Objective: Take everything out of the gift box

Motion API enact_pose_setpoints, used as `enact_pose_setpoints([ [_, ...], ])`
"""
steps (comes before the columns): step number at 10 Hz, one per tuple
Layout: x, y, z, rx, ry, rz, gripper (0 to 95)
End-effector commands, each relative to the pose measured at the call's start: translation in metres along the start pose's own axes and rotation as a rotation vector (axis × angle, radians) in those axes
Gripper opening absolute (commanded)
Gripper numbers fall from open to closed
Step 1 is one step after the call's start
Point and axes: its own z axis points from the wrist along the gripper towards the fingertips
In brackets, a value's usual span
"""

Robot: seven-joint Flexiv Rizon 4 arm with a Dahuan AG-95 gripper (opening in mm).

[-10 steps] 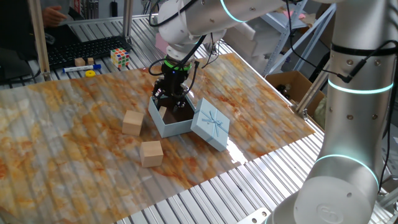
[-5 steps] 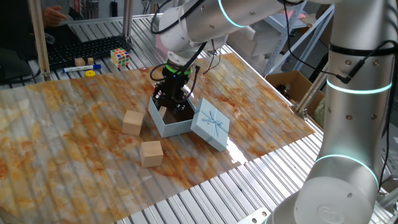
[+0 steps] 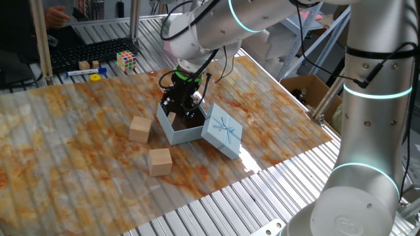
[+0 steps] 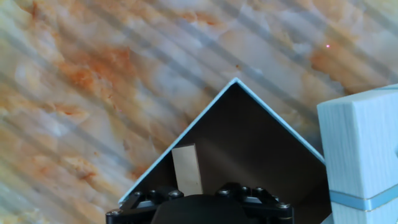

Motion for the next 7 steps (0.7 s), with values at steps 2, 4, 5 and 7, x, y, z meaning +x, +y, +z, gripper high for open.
enact_pose_setpoints([
  [2,-0.0014,0.0003,0.0026,-0.024,0.005,0.01,57.0],
  [4,-0.0014,0.0002,0.0032,-0.051,0.015,0.028,57.0],
  [5,-0.0013,0.0002,0.0033,-0.062,0.016,0.035,57.0],
  [7,-0.0012,0.0001,0.0035,-0.07,0.012,0.039,57.0],
])
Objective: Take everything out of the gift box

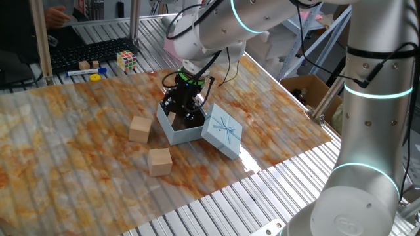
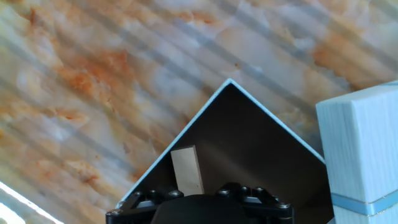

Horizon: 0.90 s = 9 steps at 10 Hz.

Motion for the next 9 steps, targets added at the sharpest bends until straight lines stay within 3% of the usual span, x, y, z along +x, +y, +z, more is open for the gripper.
enact_pose_setpoints([
  [1,-0.0001,0.0003,0.0014,-0.004,0.0,0.008,57.0],
  [7,0.0,0.0025,0.0082,-0.008,-0.003,0.028,57.0],
  [9,0.0001,0.0029,0.0103,-0.019,-0.017,0.029,57.0],
])
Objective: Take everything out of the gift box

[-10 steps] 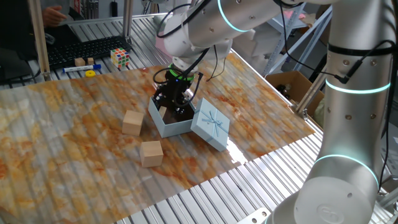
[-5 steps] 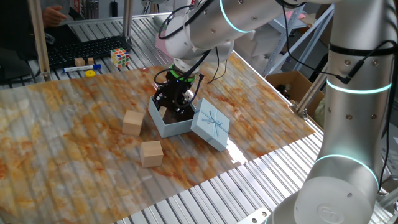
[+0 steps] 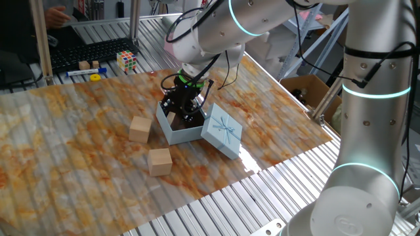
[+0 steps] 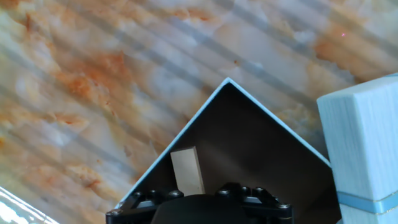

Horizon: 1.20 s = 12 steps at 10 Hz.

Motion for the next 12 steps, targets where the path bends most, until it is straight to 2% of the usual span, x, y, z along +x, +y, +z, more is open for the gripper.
enact_pose_setpoints([
  [1,0.0008,-0.0003,0.0038,-0.018,-0.009,0.001,57.0],
  [5,0.0012,0.0003,0.0096,-0.052,-0.032,0.015,57.0],
  [7,0.0012,0.0007,0.0118,-0.058,-0.044,0.015,57.0],
  [8,0.0012,0.0007,0.0119,-0.057,-0.044,0.015,38.0],
  [10,0.0012,0.0007,0.0121,-0.063,-0.049,0.013,38.0],
  [11,0.0013,0.0008,0.0118,-0.062,-0.053,0.014,19.0],
  [12,0.0013,0.0008,0.0123,-0.063,-0.053,0.014,19.0],
])
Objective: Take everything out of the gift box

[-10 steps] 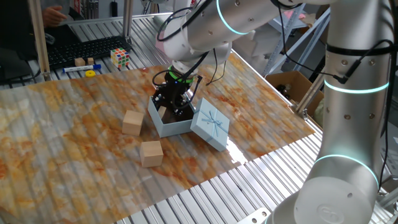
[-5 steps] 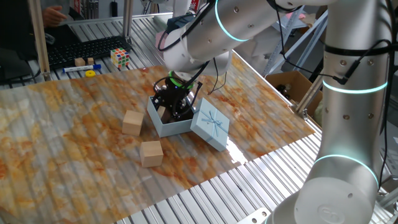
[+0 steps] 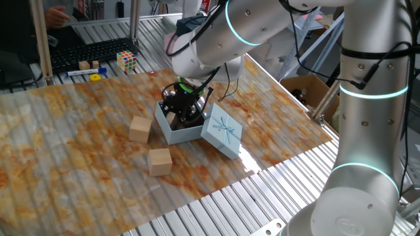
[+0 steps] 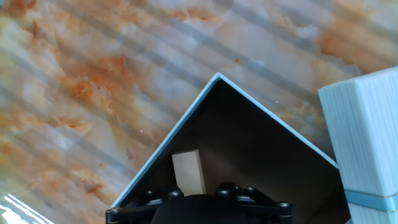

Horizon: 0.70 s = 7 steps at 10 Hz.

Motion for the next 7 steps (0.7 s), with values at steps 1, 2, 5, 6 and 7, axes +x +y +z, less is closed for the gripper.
enact_pose_setpoints([
  [1,-0.0007,-0.0001,0.0009,0.001,-0.003,-0.002,19.0],
  [2,-0.0007,-0.0001,0.0011,0.002,-0.008,-0.006,19.0],
  [5,-0.0004,0.0,0.0001,-0.001,-0.013,-0.018,0.0],
  [6,-0.0004,0.0001,0.0003,-0.007,-0.02,-0.016,0.0],
  [7,-0.0004,0.0002,0.0006,-0.005,-0.026,-0.018,0.0],
])
